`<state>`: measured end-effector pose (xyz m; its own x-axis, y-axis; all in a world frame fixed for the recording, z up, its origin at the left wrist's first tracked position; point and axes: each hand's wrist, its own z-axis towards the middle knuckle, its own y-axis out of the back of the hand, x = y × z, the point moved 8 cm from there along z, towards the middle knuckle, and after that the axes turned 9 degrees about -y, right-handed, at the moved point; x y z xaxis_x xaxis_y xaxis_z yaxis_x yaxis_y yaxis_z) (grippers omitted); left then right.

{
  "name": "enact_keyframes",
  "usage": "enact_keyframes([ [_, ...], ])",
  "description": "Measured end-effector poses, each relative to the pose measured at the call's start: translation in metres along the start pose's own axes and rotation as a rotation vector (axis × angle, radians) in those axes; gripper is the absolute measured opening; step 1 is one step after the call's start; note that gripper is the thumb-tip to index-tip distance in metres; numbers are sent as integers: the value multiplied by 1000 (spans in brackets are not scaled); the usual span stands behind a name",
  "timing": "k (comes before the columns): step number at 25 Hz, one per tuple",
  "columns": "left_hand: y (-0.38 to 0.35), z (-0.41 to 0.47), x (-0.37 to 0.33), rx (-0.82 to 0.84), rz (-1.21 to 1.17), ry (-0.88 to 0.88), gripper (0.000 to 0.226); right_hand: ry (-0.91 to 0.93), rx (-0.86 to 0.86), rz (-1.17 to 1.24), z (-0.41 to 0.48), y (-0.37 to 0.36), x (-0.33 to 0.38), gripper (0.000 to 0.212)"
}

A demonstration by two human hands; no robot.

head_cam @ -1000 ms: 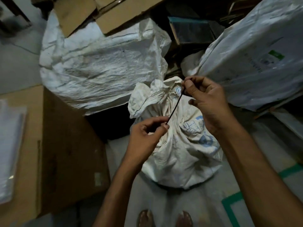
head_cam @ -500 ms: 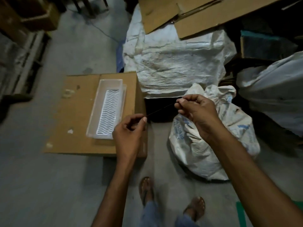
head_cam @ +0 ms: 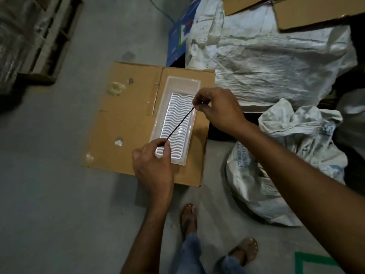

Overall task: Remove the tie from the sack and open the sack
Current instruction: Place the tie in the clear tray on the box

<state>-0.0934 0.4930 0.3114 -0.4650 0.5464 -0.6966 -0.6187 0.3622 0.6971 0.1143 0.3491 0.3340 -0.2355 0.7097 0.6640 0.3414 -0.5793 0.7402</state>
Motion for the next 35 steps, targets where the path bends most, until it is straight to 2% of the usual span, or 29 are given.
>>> enact_keyframes([
  [5,-21,14,-2,57,108,-106,14,182,-37,-440,31,-37,30,16],
  [8,-30,20,-4,133,178,-169,18,180,8,-538,41,-51,31,20],
  [11,-29,25,0,152,172,-165,26,169,1,-539,45,-51,29,25],
  [14,-20,25,3,121,127,-136,21,105,-82,-376,41,-32,23,24],
  [18,-17,14,-20,118,56,-192,23,-36,-234,21,6,8,5,23],
  [21,-15,-4,-54,112,-15,-250,21,-180,-232,306,-40,24,-20,19],
  [24,-20,-37,-84,173,-112,-230,19,-300,-225,519,-99,36,-56,16],
  [28,-40,-102,-123,274,-200,-197,16,-399,-301,624,-173,71,-114,14],
  [35,-105,-208,-167,498,-370,-103,15,-520,-387,589,-268,130,-209,14],
])
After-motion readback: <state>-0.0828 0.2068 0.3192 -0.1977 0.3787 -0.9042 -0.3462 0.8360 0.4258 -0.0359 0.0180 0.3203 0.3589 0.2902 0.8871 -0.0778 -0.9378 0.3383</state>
